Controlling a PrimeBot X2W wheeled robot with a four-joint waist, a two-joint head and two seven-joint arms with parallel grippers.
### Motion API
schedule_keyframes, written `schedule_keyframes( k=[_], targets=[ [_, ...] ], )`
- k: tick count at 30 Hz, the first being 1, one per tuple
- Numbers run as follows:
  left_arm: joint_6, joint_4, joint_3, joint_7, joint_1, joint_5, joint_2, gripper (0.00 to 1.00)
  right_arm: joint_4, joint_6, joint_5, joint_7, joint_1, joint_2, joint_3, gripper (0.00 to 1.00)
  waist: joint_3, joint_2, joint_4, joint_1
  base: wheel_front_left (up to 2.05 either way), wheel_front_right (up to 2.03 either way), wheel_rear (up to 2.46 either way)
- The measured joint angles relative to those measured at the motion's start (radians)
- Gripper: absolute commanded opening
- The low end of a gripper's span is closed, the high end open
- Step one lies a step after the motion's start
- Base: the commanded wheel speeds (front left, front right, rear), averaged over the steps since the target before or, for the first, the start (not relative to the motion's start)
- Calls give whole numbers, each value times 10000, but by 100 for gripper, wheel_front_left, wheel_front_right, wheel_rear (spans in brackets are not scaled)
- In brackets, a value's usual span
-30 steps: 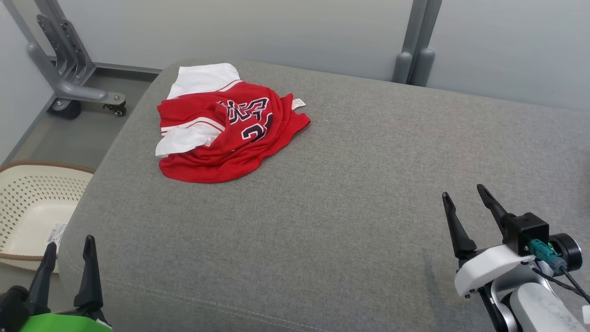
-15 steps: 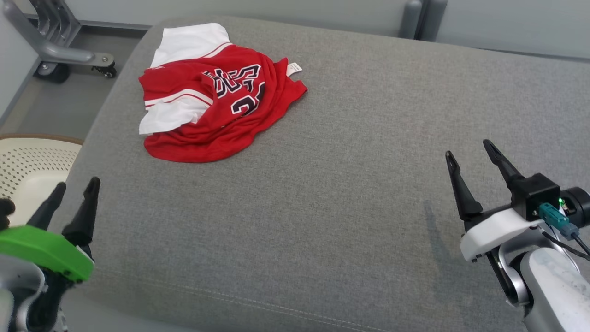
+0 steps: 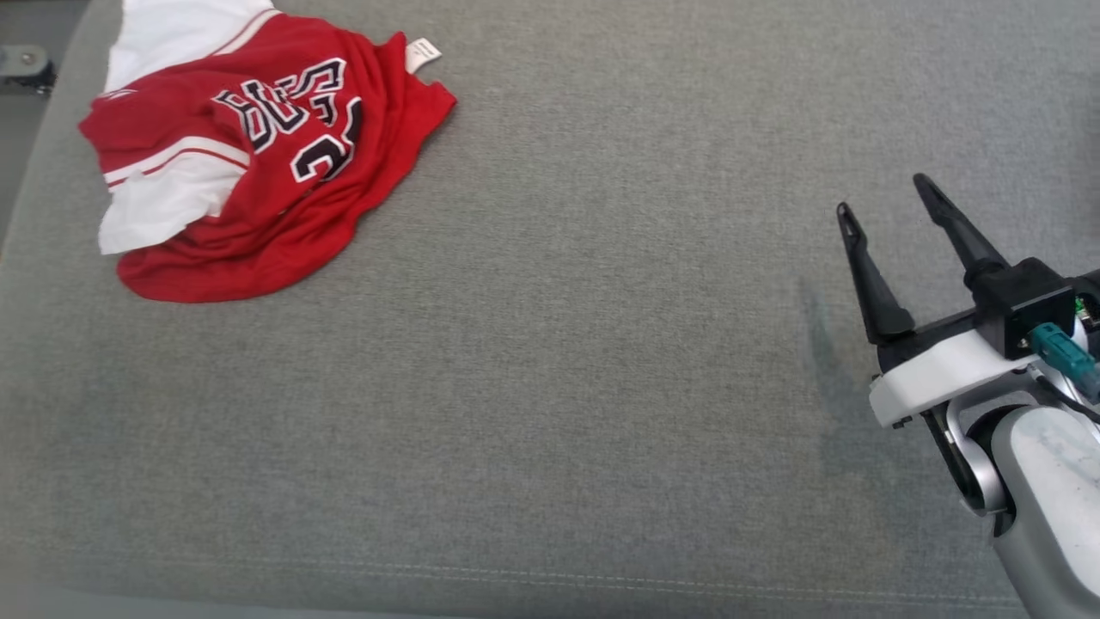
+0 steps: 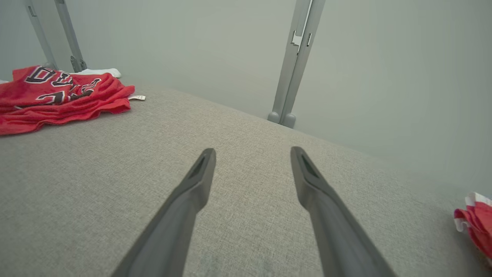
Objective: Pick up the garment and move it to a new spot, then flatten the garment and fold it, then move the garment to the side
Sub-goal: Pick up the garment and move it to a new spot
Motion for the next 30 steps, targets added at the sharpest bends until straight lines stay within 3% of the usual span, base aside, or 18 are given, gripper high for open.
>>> schedule_keyframes(
  k=[13, 19, 30],
  targets=[
    [188, 1273, 1076, 660, -1467, -267, 1030, 100, -376, -140, -27, -73, -300, 119, -316, 100, 1387, 0, -1696, 1, 0, 0, 0],
    [219, 1810, 1379, 832, -1526, -163, 1490, 100, -328, 23, -12, -198, -710, 341, 31, 100, 1848, 0, -2657, 1, 0, 0, 0],
    [221, 2395, 1080, 867, -1740, 313, 1444, 100, -96, 84, 63, -288, -938, 324, -38, 100, 2495, 0, -3868, 1, 0, 0, 0]
  ],
)
